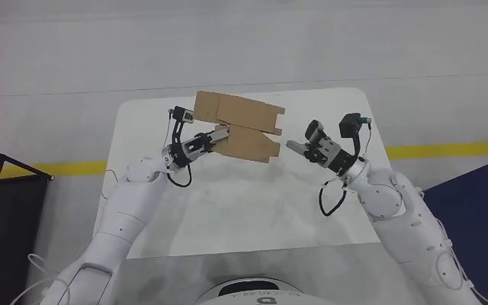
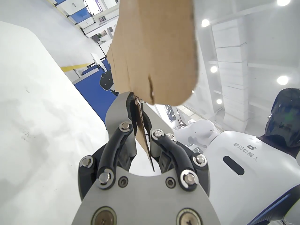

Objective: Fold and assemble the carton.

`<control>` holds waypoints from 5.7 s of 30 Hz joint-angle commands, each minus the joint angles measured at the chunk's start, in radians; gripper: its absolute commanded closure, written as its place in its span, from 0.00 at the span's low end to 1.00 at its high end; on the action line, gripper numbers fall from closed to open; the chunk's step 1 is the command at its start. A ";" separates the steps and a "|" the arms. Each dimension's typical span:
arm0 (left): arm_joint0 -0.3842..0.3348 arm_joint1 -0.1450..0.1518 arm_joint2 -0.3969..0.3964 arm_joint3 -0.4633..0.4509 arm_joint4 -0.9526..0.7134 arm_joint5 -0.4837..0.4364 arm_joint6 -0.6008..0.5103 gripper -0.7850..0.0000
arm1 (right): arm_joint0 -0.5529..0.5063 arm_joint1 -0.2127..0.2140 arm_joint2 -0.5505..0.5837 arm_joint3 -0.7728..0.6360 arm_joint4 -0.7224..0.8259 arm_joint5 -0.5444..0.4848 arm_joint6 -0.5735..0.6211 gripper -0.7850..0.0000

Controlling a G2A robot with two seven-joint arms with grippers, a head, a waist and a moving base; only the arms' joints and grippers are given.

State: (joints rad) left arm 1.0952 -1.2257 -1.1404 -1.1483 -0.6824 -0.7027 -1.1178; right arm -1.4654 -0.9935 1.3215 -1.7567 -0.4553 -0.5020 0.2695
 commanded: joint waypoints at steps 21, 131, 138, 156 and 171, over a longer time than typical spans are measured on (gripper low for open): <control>0.027 0.042 0.037 -0.105 0.069 -0.008 0.008 1.00 | 0.158 -0.036 -0.108 0.238 0.469 -0.187 0.155 0.87; -0.100 0.179 0.360 -0.067 -0.088 -0.126 0.127 1.00 | 0.113 -0.024 -0.081 0.145 0.337 -0.434 0.355 0.74; -0.102 0.175 0.369 -0.056 -0.096 -0.123 0.123 1.00 | 0.113 -0.022 -0.090 0.150 0.351 -0.438 0.345 1.00; -0.098 0.173 0.366 -0.055 -0.096 -0.116 0.117 0.90 | 0.133 -0.023 -0.122 0.154 0.346 -0.428 0.301 0.60; -0.094 0.170 0.374 -0.061 -0.092 -0.113 0.113 0.67 | 0.142 -0.025 -0.132 0.158 0.296 -0.401 0.261 0.69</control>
State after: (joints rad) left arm 1.0008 -1.0560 -0.7663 -1.2088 -0.7736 -0.8169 -1.0034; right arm -1.3233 -1.0188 1.1897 -1.5968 -0.1535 -0.9057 0.5343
